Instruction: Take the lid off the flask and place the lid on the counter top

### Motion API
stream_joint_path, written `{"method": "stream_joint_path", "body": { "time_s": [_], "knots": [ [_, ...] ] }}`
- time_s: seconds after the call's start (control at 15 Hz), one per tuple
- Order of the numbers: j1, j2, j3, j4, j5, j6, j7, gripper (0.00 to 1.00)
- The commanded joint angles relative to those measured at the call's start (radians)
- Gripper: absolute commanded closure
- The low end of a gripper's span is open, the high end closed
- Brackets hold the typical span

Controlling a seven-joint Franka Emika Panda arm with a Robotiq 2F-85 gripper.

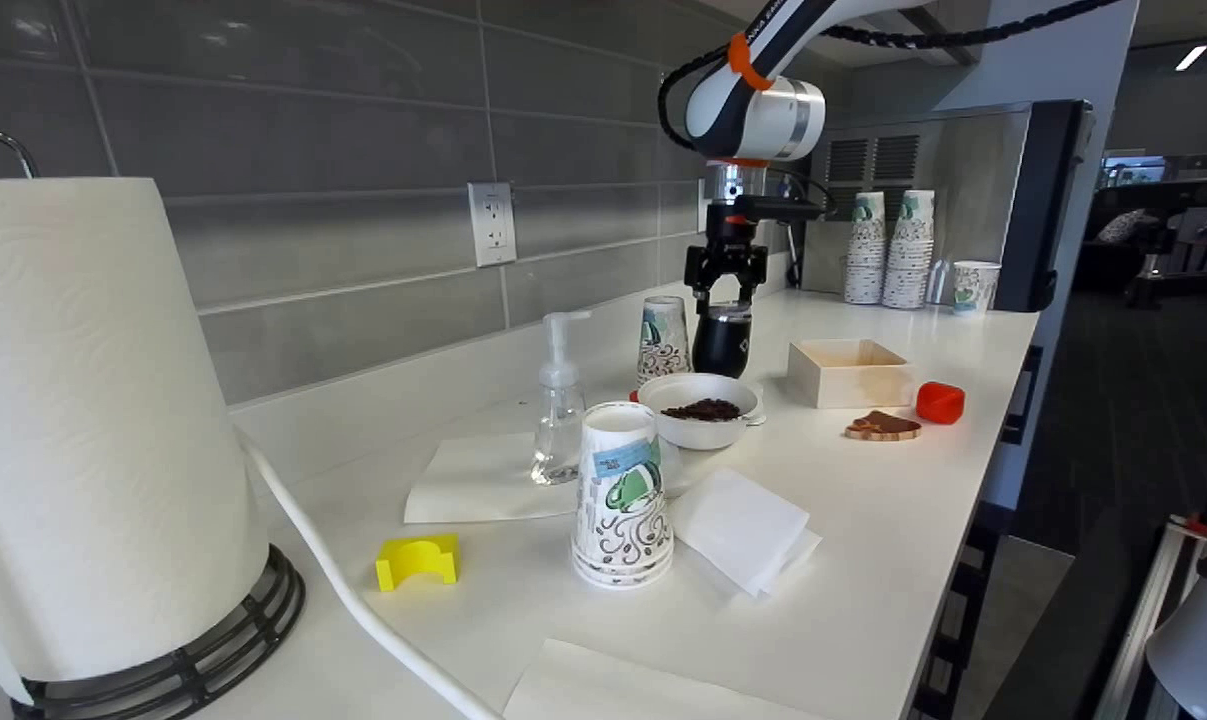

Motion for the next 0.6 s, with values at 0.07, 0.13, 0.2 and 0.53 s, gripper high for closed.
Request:
{"method": "stream_joint_path", "body": {
  "time_s": [0.07,0.13,0.2,0.53],
  "knots": [
    [-0.010,0.012,0.012,0.040,0.008,-0.033,-0.004,0.33],
    [-0.010,0.012,0.013,0.040,0.007,-0.033,-0.004,0.33],
    [-0.009,0.011,0.014,0.042,0.006,-0.034,-0.002,0.33],
    [-0.006,0.008,0.015,0.053,0.001,-0.036,0.006,0.33]
  ]
}}
